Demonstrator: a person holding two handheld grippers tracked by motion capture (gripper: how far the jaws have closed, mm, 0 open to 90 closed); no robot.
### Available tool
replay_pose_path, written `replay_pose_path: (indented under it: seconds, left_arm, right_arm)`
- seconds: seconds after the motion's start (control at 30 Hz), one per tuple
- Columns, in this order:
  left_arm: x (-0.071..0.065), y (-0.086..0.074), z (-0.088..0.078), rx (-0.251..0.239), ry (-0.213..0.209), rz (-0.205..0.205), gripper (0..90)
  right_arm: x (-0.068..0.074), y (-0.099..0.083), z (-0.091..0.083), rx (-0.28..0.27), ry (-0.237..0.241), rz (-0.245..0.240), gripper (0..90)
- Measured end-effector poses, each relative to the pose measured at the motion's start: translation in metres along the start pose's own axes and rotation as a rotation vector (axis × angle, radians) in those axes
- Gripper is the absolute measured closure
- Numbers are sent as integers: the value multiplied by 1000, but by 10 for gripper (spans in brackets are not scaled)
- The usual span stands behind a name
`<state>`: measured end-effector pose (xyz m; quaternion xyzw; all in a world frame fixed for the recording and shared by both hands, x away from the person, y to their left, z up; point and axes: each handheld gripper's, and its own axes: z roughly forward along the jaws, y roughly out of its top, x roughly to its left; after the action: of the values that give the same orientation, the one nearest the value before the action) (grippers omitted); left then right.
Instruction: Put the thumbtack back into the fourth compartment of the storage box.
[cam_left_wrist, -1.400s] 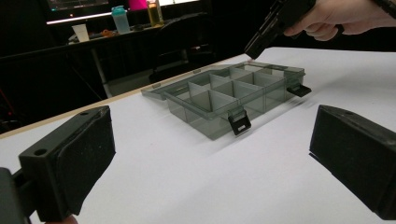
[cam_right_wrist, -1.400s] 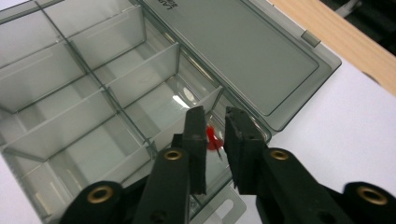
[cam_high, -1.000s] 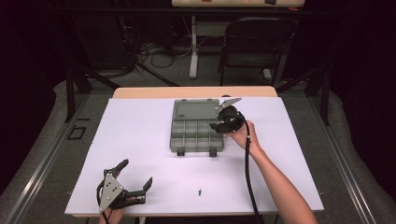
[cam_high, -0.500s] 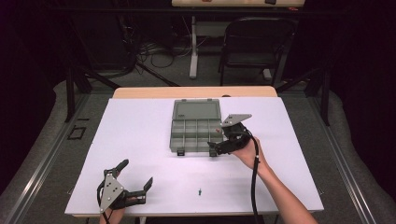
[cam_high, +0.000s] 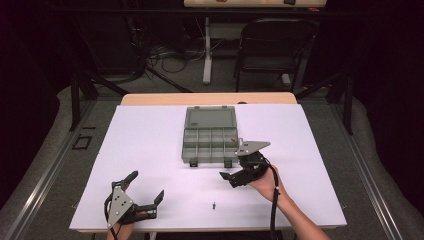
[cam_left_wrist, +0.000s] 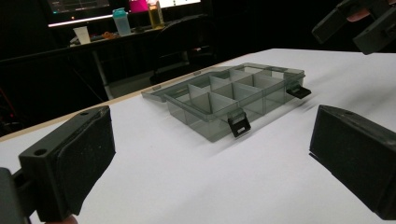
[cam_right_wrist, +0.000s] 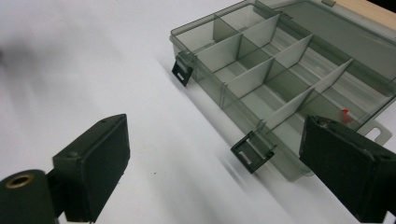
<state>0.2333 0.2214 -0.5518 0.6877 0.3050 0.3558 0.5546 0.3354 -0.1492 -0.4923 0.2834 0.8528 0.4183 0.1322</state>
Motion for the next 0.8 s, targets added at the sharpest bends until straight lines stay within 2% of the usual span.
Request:
replay_pose_path:
  seconds: [0.33,0.8]
  left_arm:
    - [-1,0,1,0,-4,-3,0]
    - [-1,0,1,0,-3,0,0]
  right_arm:
    - [16,-13,-5,5,29,27,0]
    - [38,-24,0,40,86,27,0]
